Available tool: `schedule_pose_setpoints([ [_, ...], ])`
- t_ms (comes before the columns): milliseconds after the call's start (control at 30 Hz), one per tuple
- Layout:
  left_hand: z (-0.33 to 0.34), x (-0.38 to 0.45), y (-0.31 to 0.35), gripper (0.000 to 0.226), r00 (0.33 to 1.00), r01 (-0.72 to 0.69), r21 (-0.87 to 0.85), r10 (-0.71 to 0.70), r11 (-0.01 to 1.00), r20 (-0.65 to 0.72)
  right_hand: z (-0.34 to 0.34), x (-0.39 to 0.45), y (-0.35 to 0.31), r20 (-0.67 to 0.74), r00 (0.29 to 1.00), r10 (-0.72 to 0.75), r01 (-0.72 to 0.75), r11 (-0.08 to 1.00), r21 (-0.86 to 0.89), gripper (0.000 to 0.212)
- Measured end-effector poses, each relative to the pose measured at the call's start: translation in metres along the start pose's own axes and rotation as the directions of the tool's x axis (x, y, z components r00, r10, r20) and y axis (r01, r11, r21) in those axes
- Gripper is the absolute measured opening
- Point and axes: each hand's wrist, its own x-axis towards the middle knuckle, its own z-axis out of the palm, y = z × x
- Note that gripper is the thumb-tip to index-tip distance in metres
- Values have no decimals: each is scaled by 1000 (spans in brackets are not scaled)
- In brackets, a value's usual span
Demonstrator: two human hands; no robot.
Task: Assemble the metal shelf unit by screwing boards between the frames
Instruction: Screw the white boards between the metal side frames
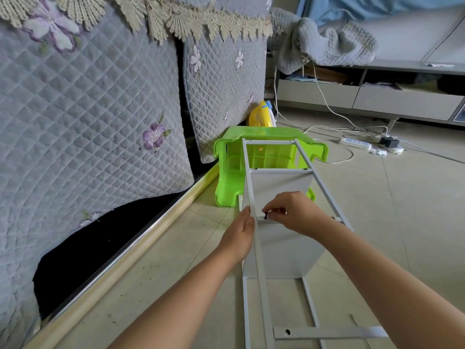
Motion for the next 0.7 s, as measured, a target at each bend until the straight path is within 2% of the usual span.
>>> schedule_pose_setpoints([
  [200, 0, 0, 1, 46, 998, 54, 43, -52, 998, -27, -8, -7, 2, 20, 994, 109, -111, 987, 117, 27],
  [300, -2, -5, 14, 51, 997, 50, 206, -37, 977, -64, -20, -23, 16, 1, 987, 163, -162, 977, 142, 27],
  [333, -2, -6, 18, 54, 997, 40, 330, -14, 943, -81, -25, -31, 24, -23, 984, 179, -174, 975, 138, 26],
  [400, 3, -6, 30, 55, 992, -48, 589, 110, 807, -69, -34, -47, 47, -102, 963, 248, -233, 962, 141, 24],
  [467, 22, -4, 46, 57, 966, -210, 738, 252, 642, 56, -40, -65, 78, -192, 913, 359, -319, 925, 207, 22],
  [533, 52, -1, 59, 55, 941, -320, 788, 272, 526, 200, -36, -85, 114, -236, 831, 503, -427, 850, 308, 21],
  [633, 101, 11, 68, 55, 931, -365, 817, 195, 446, 309, -13, -119, 164, -140, 698, 702, -601, 681, 419, 21],
  [700, 122, 19, 70, 55, 932, -362, 829, 172, 426, 319, 15, -145, 185, 27, 662, 749, -731, 638, 242, 25],
])
